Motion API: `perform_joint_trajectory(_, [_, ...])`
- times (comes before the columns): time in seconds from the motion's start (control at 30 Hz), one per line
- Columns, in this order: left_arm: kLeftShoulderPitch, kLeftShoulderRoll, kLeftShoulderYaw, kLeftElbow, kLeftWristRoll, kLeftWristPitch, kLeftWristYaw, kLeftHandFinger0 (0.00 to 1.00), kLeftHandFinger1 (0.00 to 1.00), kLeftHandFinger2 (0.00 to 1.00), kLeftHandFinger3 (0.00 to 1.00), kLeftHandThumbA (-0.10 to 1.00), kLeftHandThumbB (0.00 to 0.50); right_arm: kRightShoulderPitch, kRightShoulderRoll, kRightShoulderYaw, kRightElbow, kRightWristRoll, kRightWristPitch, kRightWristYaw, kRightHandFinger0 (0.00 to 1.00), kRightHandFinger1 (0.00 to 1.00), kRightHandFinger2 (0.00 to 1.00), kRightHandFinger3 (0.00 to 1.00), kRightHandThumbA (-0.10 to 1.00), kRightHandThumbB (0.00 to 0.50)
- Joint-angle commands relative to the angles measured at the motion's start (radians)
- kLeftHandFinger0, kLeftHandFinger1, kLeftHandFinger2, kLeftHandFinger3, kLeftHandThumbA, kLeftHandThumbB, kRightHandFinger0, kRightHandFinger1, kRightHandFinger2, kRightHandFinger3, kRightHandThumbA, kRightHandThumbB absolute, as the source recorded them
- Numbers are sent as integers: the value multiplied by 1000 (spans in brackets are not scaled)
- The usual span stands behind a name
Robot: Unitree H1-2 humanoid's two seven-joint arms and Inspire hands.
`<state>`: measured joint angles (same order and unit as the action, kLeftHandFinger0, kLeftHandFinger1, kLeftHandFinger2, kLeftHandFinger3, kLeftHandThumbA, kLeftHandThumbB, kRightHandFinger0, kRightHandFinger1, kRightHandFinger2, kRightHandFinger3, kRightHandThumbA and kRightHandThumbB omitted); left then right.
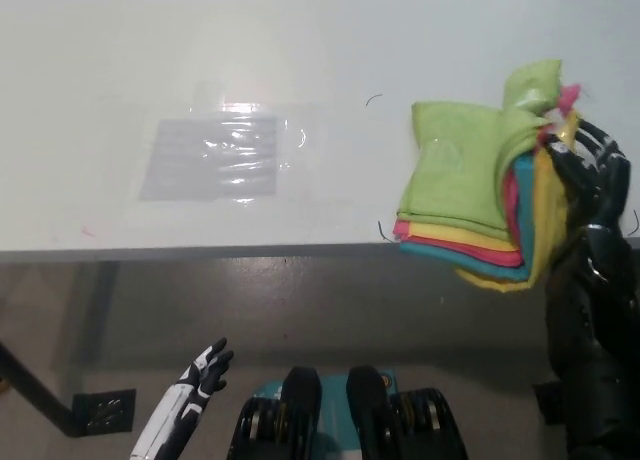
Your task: A stack of folded microfibre clothes with a single fold is kept infront of the robot. the robot uses its right hand to grab one end of the clothes and pulla it away from the other end to unfold
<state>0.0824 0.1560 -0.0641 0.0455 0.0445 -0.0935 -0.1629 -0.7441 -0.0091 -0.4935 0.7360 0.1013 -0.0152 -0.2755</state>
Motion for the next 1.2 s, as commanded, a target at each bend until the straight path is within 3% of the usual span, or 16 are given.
perform_joint_trajectory(0.0, [17, 43, 1, -6, 16, -47, -10, 1000, 1000, 1000, 1000, 963, 213, 20, -33, -171, -134, 480, -53, 378, 1000, 1000, 1000, 1000, 1000, 345])
perform_joint_trajectory(0.13, [19, 47, -2, 3, 23, -68, -11, 1000, 1000, 1000, 1000, 955, 213, 52, -44, -131, -147, 406, -113, 371, 1000, 1000, 1000, 1000, 1000, 335])
perform_joint_trajectory(0.27, [23, 60, -6, -3, 43, -64, -9, 1000, 1000, 1000, 1000, 967, 236, 71, -58, -72, -162, 319, -197, 354, 1000, 1000, 1000, 1000, 1000, 255])
perform_joint_trajectory(0.33, [27, 64, -7, -5, 48, -70, -5, 1000, 1000, 1000, 1000, 963, 229, 92, -69, -31, -192, 280, -228, 363, 1000, 1000, 1000, 1000, 1000, 264])
perform_joint_trajectory(0.43, [28, 69, -14, 6, 56, -89, -3, 1000, 1000, 1000, 1000, 961, 234, 135, -96, 26, -282, 224, -239, 353, 1000, 1000, 1000, 1000, 1000, 329])
perform_joint_trajectory(0.63, [29, 71, -20, 7, 63, -88, 4, 1000, 1000, 1000, 1000, 968, 241, 186, -142, 95, -490, 136, -251, 277, 1000, 1000, 1000, 1000, 1000, 292])
perform_joint_trajectory(0.67, [28, 73, -22, 7, 71, -84, 5, 1000, 1000, 1000, 1000, 980, 245, 190, -159, 91, -575, 94, -299, 255, 1000, 1000, 1000, 1000, 1000, 238])
perform_joint_trajectory(0.77, [22, 76, -20, 15, 70, -91, 6, 1000, 1000, 1000, 1000, 984, 240, 181, -165, 63, -770, -15, -266, 153, 1000, 1000, 1000, 1000, 1000, 324])
perform_joint_trajectory(0.83, [21, 78, -18, 21, 63, -95, 3, 1000, 1000, 1000, 1000, 978, 244, 162, -178, 29, -872, -26, -289, 130, 1000, 1000, 1000, 1000, 1000, 275])
perform_joint_trajectory(0.97, [15, 84, -20, 37, 70, -112, 3, 1000, 1000, 1000, 1000, 976, 235, 157, -241, -22, -1043, -73, -299, 128, 1000, 1000, 1000, 1000, 1000, 355])
perform_joint_trajectory(1.03, [16, 82, -20, 39, 59, -111, -2, 1000, 1000, 1000, 1000, 969, 243, 155, -221, -32, -1131, -96, -270, 106, 1000, 1000, 1000, 1000, 1000, 399])
perform_joint_trajectory(1.07, [17, 85, -23, 38, 63, -111, -5, 1000, 1000, 1000, 1000, 970, 241, 166, -208, -32, -1175, -117, -265, 103, 1000, 1000, 1000, 1000, 1000, 349])
perform_joint_trajectory(1.1, [17, 84, -24, 41, 63, -112, -4, 1000, 1000, 1000, 1000, 966, 245, 181, -189, -26, -1243, -125, -222, 103, 1000, 1000, 1000, 1000, 1000, 402])
perform_joint_trajectory(1.13, [16, 85, -25, 41, 66, -114, -4, 1000, 1000, 1000, 1000, 970, 240, 188, -181, -20, -1276, -128, -213, 109, 1000, 1000, 1000, 1000, 1000, 342])
perform_joint_trajectory(1.17, [15, 84, -27, 43, 68, -113, -4, 1000, 1000, 1000, 1000, 971, 241, 211, -179, 3, -1334, -105, -200, 138, 1000, 1000, 1000, 1000, 1000, 316])
